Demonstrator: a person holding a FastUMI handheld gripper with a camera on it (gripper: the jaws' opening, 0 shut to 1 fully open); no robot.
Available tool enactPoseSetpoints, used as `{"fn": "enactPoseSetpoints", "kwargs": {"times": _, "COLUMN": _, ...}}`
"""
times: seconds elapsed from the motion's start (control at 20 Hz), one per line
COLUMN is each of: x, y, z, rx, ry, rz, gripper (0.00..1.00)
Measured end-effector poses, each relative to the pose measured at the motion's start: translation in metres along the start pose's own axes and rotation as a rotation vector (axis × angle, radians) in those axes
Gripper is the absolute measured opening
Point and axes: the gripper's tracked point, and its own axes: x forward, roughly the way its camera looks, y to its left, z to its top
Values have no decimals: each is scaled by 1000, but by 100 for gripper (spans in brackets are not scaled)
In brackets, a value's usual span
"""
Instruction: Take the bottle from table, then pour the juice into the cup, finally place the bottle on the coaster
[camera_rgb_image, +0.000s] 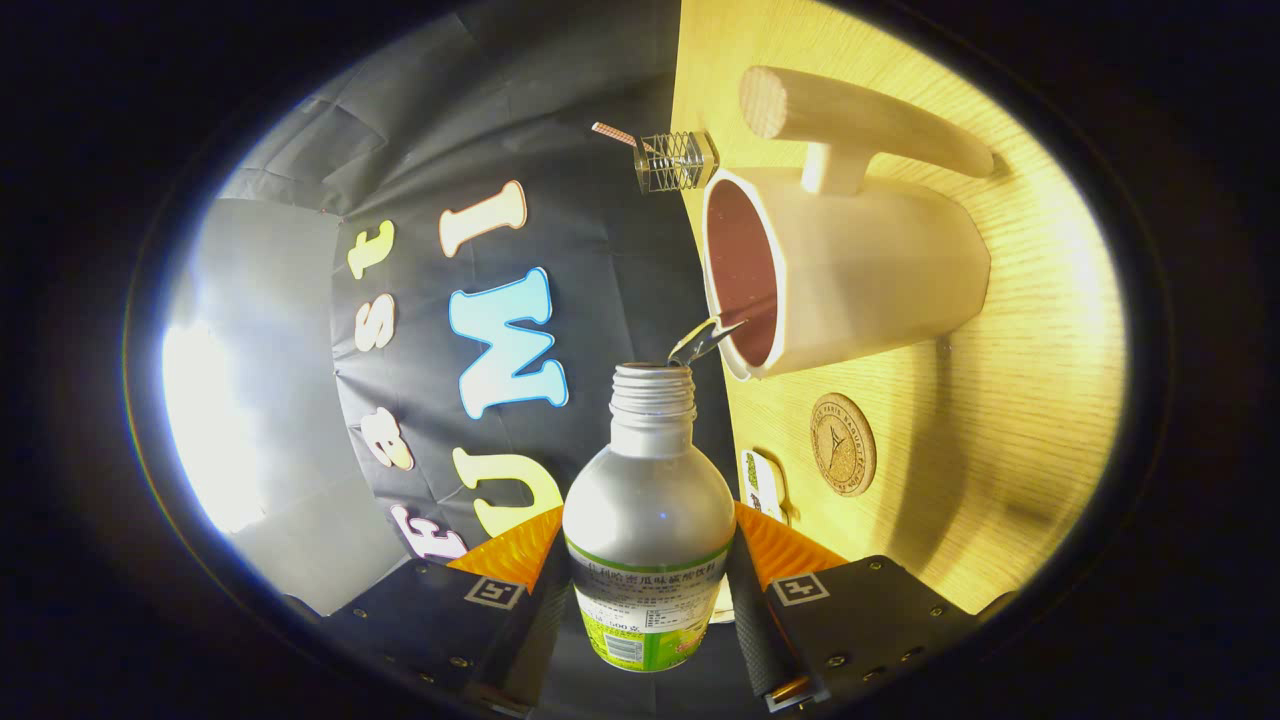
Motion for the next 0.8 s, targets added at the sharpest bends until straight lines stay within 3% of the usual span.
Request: {"fn": "enactPoseSetpoints", "kwargs": {"times": 0.8, "x": 0, "y": 6, "z": -4, "rx": 43, "ry": 8, "rz": 33, "gripper": 74}}
